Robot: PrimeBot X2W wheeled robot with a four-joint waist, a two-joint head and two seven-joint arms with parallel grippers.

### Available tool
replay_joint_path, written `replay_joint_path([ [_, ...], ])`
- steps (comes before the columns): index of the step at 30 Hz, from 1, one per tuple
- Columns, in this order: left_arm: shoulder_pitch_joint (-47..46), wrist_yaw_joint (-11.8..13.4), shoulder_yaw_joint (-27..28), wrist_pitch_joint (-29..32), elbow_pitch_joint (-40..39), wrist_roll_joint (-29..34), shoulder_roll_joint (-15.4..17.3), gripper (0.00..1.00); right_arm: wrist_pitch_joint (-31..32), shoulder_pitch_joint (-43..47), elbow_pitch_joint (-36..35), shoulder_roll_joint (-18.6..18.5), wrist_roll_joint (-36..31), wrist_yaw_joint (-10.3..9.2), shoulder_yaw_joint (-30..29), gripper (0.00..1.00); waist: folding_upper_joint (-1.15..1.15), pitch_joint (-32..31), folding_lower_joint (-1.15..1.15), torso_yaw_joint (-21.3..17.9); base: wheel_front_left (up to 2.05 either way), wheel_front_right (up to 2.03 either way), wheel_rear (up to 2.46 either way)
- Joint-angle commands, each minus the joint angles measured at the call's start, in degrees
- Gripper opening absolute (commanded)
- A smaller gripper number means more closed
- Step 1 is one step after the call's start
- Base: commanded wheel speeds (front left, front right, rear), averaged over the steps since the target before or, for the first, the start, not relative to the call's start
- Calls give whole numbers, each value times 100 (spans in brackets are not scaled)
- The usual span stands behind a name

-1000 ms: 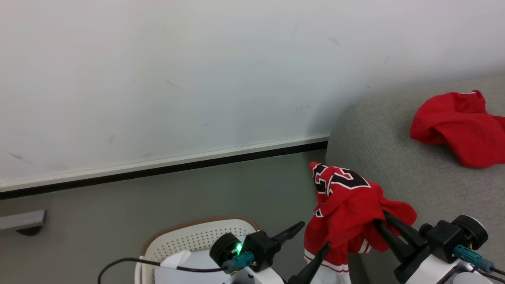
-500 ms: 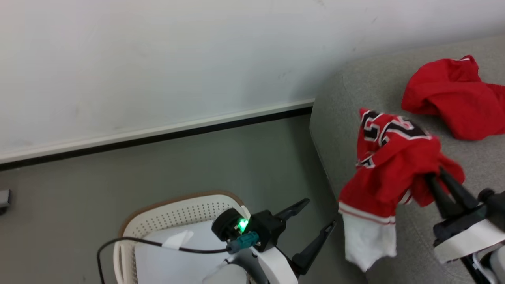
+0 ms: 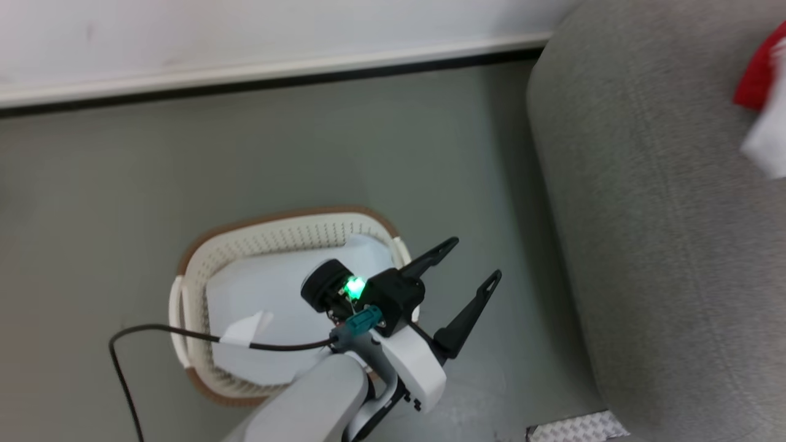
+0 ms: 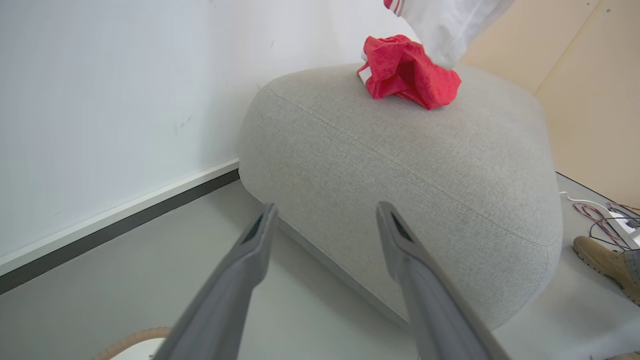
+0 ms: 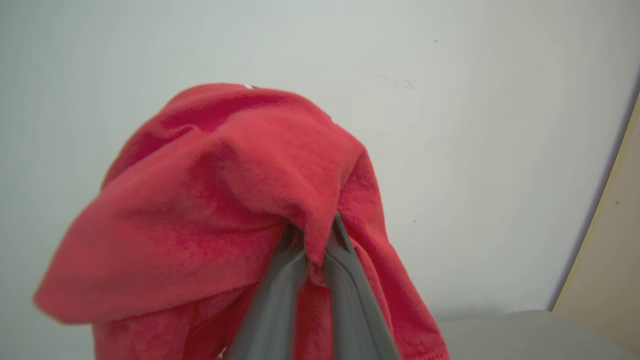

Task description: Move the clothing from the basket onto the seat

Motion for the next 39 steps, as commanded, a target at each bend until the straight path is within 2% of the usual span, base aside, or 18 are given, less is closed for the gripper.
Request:
replay_joint_path([
  [1,-103,43,36,-21,-76,17,42,100,107,-264,147,-127,72,-16,-244,0,0,412,-2,304,0,0,0],
  [6,-252,161,136,-14,-277,78,156,100,380,-1049,1041,-601,-266,-16,-1006,0,0,853,-2,637,0,0,0],
  [8,-302,198,159,-38,-349,105,180,100,371,-1229,1491,-642,-462,-16,-1265,0,0,989,-2,751,0,0,0],
  [12,-336,233,168,-77,-460,125,207,100,192,-1401,2500,-558,-1109,-15,-1885,0,0,1131,-2,913,0,0,0],
  [18,-171,328,175,-132,-449,58,232,100,-104,-1312,3568,1,-2084,-15,-2673,0,0,1031,-2,975,0,0,0],
  [19,-151,342,181,-138,-448,46,239,100,-113,-1293,3631,79,-2221,-15,-2766,4,0,1000,-2,968,0,0,0],
  [20,-128,353,190,-140,-448,31,257,100,-134,-1275,3683,160,-2307,-15,-2857,20,0,972,-2,957,0,0,0],
  [21,-105,373,196,-143,-443,18,279,100,-142,-1257,3728,252,-2408,-15,-2931,58,0,936,-2,938,0,0,0],
  [22,-81,385,207,-148,-432,5,295,100,-149,-1244,3717,345,-2498,-15,-2980,84,0,889,-2,913,0,0,0],
  [23,-64,393,211,-143,-428,-6,303,100,-141,-1222,3639,397,-2557,-15,-3023,100,0,847,-2,890,0,0,0],
  [28,84,404,205,-184,-343,-131,297,100,-141,-747,3070,787,-2703,-15,-3017,100,0,519,-2,774,0,0,0],
  [39,684,609,464,-450,-171,-392,416,100,-142,788,1684,1448,-2396,-15,-2572,100,0,-415,-2,712,0,0,0],
])
